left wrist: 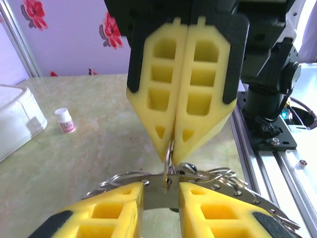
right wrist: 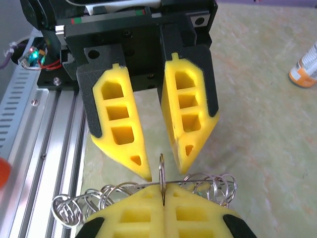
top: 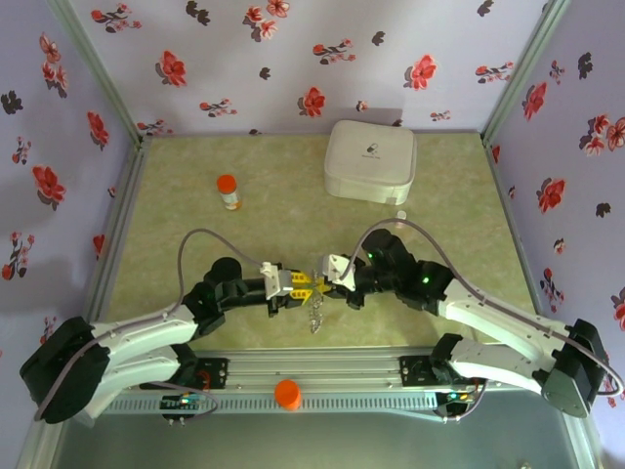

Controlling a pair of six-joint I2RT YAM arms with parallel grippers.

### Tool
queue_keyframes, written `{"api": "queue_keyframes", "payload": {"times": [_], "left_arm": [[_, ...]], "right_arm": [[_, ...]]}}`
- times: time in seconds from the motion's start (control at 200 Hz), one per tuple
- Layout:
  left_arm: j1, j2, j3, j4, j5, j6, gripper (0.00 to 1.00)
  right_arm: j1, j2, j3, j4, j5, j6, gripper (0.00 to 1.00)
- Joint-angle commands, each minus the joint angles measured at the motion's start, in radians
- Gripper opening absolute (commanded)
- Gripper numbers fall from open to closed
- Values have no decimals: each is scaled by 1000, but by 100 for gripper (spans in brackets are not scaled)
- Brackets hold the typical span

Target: Put the keys on the keyring

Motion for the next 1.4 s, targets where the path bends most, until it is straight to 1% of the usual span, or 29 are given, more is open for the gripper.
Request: {"api": "queue_keyframes", "payload": {"times": [0.0, 0.11, 0.285, 0.34, 0.49, 0.55, 0.725, 0.795, 0.875, 0.945, 1.045, 1.18, 1.305, 1.395], "left_arm": [[-15, -26, 84, -198, -17, 99, 25], [-22, -17, 103, -220, -16, 118, 26], [-34, 18, 129, -209, 8, 116, 26], [-39, 37, 134, -191, 7, 109, 26], [-47, 86, 125, -79, 1, 56, 24], [-48, 96, 128, -77, -1, 60, 20], [-48, 88, 131, -97, -1, 76, 0], [-48, 76, 130, -110, 0, 85, 0], [-48, 65, 124, -105, -1, 83, 0], [-48, 60, 107, -74, -1, 74, 0], [-48, 67, 67, 33, 0, 40, 0], [-48, 91, 25, 160, 1, -3, 0], [-48, 105, 10, 233, 8, -19, 0], [-48, 107, 10, 237, 11, -16, 0]], "right_arm": [[-2, 15, 108, -215, 85, -119, 0], [1, 41, 162, -302, 122, -151, 0], [24, 63, 191, -291, 129, -157, 0], [37, 76, 201, -293, 129, -158, 0], [67, 105, 225, -311, 135, -168, 0], [72, 108, 227, -310, 134, -166, 0], [80, 109, 227, -312, 137, -163, 0], [80, 104, 224, -303, 139, -151, 0], [72, 76, 199, -263, 141, -115, 21], [39, 36, 157, -216, 98, -87, 29], [-7, -37, 65, -115, 32, -33, 32], [-12, -88, -10, -33, -18, 46, 34], [-12, -104, -48, 9, -8, 99, 34], [-12, -107, -72, 60, -12, 123, 33]]}}
